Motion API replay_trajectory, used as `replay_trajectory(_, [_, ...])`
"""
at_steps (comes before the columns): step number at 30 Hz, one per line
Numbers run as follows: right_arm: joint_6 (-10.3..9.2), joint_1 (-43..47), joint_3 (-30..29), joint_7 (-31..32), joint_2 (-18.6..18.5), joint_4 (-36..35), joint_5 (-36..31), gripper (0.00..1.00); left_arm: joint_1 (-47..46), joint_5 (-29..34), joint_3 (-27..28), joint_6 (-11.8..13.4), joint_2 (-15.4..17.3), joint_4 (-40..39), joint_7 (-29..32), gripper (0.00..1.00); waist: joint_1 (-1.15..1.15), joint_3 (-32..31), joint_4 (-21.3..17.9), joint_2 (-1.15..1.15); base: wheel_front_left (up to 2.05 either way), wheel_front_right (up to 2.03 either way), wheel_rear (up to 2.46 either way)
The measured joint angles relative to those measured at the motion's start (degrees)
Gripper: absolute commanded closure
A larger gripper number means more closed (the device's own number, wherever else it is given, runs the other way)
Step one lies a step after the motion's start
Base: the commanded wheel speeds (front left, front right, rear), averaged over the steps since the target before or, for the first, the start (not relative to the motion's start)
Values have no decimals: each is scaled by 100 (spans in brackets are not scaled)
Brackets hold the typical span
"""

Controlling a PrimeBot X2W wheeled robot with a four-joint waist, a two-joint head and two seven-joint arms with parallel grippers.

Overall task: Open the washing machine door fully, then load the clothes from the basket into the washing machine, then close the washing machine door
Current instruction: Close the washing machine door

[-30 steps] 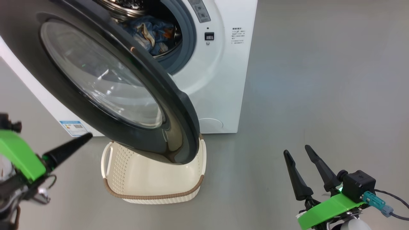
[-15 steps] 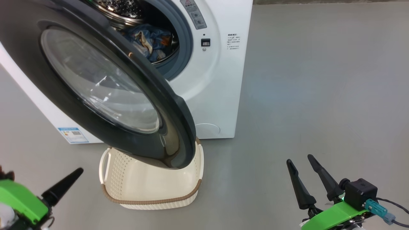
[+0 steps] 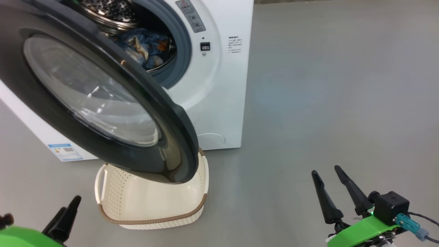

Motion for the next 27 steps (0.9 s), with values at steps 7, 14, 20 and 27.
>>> replay_trajectory(7, [0,1,-120,0,-32,-9,0,0,183,513,-550,-1,221,-2,-1652,0,0,14,-174,0,0,0,0])
replay_trajectory(14, [0,1,-167,0,-32,-25,0,0,179,1567,-609,-25,179,265,-2026,0,0,21,-243,0,0,0,0])
replay_trajectory(20, [0,1,-233,0,-32,-41,0,0,213,3115,254,-26,-393,77,-2045,0,0,13,-280,0,0,0,0])
replay_trajectory(27, [0,2,-304,0,-34,-64,-1,0,428,4570,882,-32,-894,-415,-2051,0,0,36,-303,0,0,0,0])
